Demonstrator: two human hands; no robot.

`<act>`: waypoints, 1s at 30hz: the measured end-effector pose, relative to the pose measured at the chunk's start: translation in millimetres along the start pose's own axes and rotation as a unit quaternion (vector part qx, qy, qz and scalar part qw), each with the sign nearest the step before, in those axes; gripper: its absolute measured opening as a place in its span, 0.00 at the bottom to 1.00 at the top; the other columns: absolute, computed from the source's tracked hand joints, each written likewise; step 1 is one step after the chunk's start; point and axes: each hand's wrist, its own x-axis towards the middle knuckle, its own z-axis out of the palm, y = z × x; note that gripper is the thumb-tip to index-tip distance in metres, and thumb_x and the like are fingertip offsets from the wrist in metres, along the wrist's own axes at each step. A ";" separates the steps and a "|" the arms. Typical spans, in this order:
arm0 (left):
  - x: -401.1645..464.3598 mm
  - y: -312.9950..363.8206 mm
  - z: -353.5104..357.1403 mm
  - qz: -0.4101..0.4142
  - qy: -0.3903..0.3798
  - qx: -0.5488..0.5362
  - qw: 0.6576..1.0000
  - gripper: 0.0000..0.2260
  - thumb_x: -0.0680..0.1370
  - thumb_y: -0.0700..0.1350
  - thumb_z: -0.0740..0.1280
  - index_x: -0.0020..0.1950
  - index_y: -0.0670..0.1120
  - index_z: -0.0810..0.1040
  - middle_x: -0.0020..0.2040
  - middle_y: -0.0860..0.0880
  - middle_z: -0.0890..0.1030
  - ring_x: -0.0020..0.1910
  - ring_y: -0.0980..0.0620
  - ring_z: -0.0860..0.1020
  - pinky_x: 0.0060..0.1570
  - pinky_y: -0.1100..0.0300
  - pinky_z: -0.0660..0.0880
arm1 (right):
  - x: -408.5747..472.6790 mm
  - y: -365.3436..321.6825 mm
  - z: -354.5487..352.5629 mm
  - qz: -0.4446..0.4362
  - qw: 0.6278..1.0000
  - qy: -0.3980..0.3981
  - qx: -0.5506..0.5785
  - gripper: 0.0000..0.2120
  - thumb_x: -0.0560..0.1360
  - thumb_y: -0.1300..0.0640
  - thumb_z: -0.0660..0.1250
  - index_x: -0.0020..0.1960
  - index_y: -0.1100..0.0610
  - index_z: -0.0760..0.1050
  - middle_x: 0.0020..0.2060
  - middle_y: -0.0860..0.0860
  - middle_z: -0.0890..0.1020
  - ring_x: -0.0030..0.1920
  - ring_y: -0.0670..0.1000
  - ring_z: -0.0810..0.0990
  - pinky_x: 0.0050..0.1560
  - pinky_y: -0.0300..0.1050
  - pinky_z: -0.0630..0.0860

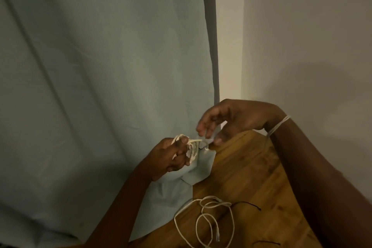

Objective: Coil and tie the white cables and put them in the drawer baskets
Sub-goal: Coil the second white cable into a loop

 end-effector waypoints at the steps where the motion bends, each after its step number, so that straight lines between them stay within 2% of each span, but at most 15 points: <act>1: 1.7 0.4 0.2 -0.003 0.000 -0.034 0.999 0.21 0.75 0.63 0.64 0.31 0.50 0.69 0.19 0.53 0.64 0.18 0.55 0.60 0.35 0.58 0.73 | 5.9 -4.8 10.5 0.019 0.996 0.035 -0.084 0.27 0.72 0.59 0.77 0.69 0.54 0.73 0.65 0.49 0.79 0.62 0.47 0.79 0.57 0.34 0.77; 2: 2.8 2.1 0.1 -0.009 -0.010 -0.063 0.998 0.23 0.73 0.67 0.64 0.30 0.50 0.70 0.18 0.54 0.64 0.17 0.57 0.61 0.30 0.62 0.70 | 12.6 -8.0 21.5 0.026 0.989 0.056 -0.133 0.32 0.72 0.55 0.77 0.73 0.50 0.69 0.69 0.44 0.75 0.65 0.40 0.74 0.57 0.27 0.73; 3: 3.3 4.4 -0.3 -0.016 -0.024 -0.087 0.996 0.24 0.71 0.70 0.64 0.30 0.51 0.73 0.18 0.55 0.65 0.17 0.58 0.61 0.27 0.64 0.64 | 18.7 -7.4 31.5 0.021 0.987 0.068 -0.144 0.34 0.73 0.53 0.76 0.75 0.47 0.66 0.72 0.43 0.71 0.68 0.39 0.71 0.60 0.26 0.71; 5: 3.6 7.1 -1.1 -0.014 -0.061 -0.147 0.987 0.23 0.70 0.71 0.65 0.31 0.53 0.77 0.17 0.55 0.65 0.16 0.58 0.61 0.26 0.61 0.58 | 30.4 6.3 50.1 -0.006 0.993 0.075 -0.087 0.31 0.77 0.51 0.71 0.76 0.48 0.64 0.73 0.46 0.72 0.71 0.46 0.71 0.68 0.40 0.73; 7: 4.7 7.9 -1.0 -0.004 -0.069 -0.201 0.977 0.22 0.69 0.70 0.67 0.30 0.53 0.78 0.16 0.54 0.66 0.15 0.58 0.63 0.25 0.63 0.58 | 38.1 19.7 70.0 -0.035 0.991 0.130 0.020 0.25 0.78 0.48 0.67 0.73 0.50 0.69 0.68 0.50 0.78 0.67 0.53 0.77 0.68 0.53 0.76; 9: 6.3 7.6 2.8 0.006 -0.039 -0.223 0.974 0.24 0.68 0.71 0.67 0.29 0.50 0.79 0.16 0.54 0.69 0.16 0.58 0.66 0.29 0.63 0.60 | 42.2 25.2 88.5 -0.047 0.969 0.215 0.115 0.27 0.77 0.43 0.67 0.71 0.54 0.73 0.65 0.54 0.81 0.64 0.56 0.79 0.66 0.57 0.76; 10: 7.6 7.5 5.8 0.012 -0.020 -0.230 0.973 0.25 0.68 0.70 0.66 0.32 0.49 0.82 0.17 0.53 0.70 0.18 0.57 0.68 0.31 0.64 0.66 | 44.7 27.4 96.3 -0.053 0.956 0.251 0.142 0.30 0.75 0.40 0.67 0.71 0.56 0.73 0.64 0.55 0.81 0.63 0.56 0.80 0.65 0.58 0.77; 12: 10.2 6.1 9.8 0.012 0.046 -0.243 0.969 0.26 0.70 0.69 0.65 0.35 0.46 0.84 0.19 0.51 0.71 0.20 0.56 0.71 0.38 0.60 0.75 | 48.7 28.4 106.0 -0.057 0.941 0.307 0.133 0.36 0.74 0.33 0.64 0.73 0.54 0.70 0.63 0.53 0.81 0.61 0.56 0.81 0.62 0.58 0.79; 13: 11.3 4.9 9.0 0.013 0.078 -0.232 0.969 0.26 0.73 0.67 0.62 0.32 0.46 0.83 0.18 0.51 0.70 0.20 0.55 0.70 0.39 0.58 0.74 | 51.2 26.6 108.2 -0.055 0.936 0.328 0.113 0.35 0.75 0.31 0.59 0.74 0.51 0.69 0.63 0.50 0.80 0.61 0.53 0.81 0.61 0.58 0.79; 14: 12.0 5.2 8.9 0.018 0.095 -0.212 0.972 0.28 0.75 0.66 0.58 0.29 0.46 0.81 0.17 0.51 0.68 0.19 0.55 0.68 0.39 0.57 0.71 | 54.5 25.4 109.4 -0.055 0.930 0.349 0.096 0.31 0.77 0.31 0.54 0.73 0.48 0.70 0.64 0.47 0.80 0.61 0.51 0.81 0.60 0.59 0.79; 16: 13.5 6.0 6.9 0.035 0.125 -0.163 0.978 0.28 0.78 0.65 0.55 0.28 0.47 0.76 0.16 0.51 0.65 0.18 0.53 0.66 0.39 0.56 0.66 | 61.6 23.4 111.7 -0.074 0.915 0.387 0.082 0.24 0.83 0.41 0.50 0.70 0.48 0.74 0.61 0.46 0.82 0.60 0.49 0.82 0.59 0.62 0.79; 19: 15.1 11.1 10.6 0.050 0.180 -0.083 0.979 0.27 0.77 0.65 0.55 0.27 0.49 0.73 0.17 0.50 0.63 0.19 0.52 0.65 0.35 0.56 0.67 | 67.4 25.1 113.3 -0.097 0.887 0.447 0.065 0.17 0.85 0.54 0.54 0.68 0.49 0.75 0.60 0.49 0.83 0.59 0.47 0.82 0.61 0.47 0.79; 23: 18.0 16.1 24.3 0.068 0.251 -0.057 0.964 0.26 0.73 0.65 0.57 0.29 0.44 0.72 0.18 0.50 0.67 0.18 0.54 0.67 0.30 0.61 0.68 | 71.7 24.2 115.2 -0.103 0.853 0.509 0.054 0.17 0.84 0.59 0.57 0.71 0.49 0.71 0.63 0.44 0.80 0.59 0.44 0.81 0.60 0.36 0.77; 27: 23.0 13.9 29.5 0.092 0.330 -0.046 0.938 0.27 0.71 0.66 0.59 0.31 0.42 0.72 0.22 0.50 0.73 0.22 0.52 0.72 0.31 0.60 0.72 | 76.3 23.6 119.2 -0.088 0.858 0.499 0.077 0.16 0.83 0.53 0.56 0.66 0.52 0.76 0.51 0.44 0.83 0.51 0.45 0.83 0.52 0.34 0.78; 30: 23.6 9.1 21.1 0.068 0.305 -0.158 0.937 0.26 0.71 0.66 0.61 0.34 0.43 0.75 0.24 0.48 0.74 0.24 0.52 0.73 0.35 0.59 0.73 | 77.7 24.3 123.5 -0.074 0.877 0.471 0.063 0.16 0.83 0.50 0.57 0.68 0.52 0.73 0.54 0.45 0.82 0.54 0.43 0.81 0.54 0.35 0.78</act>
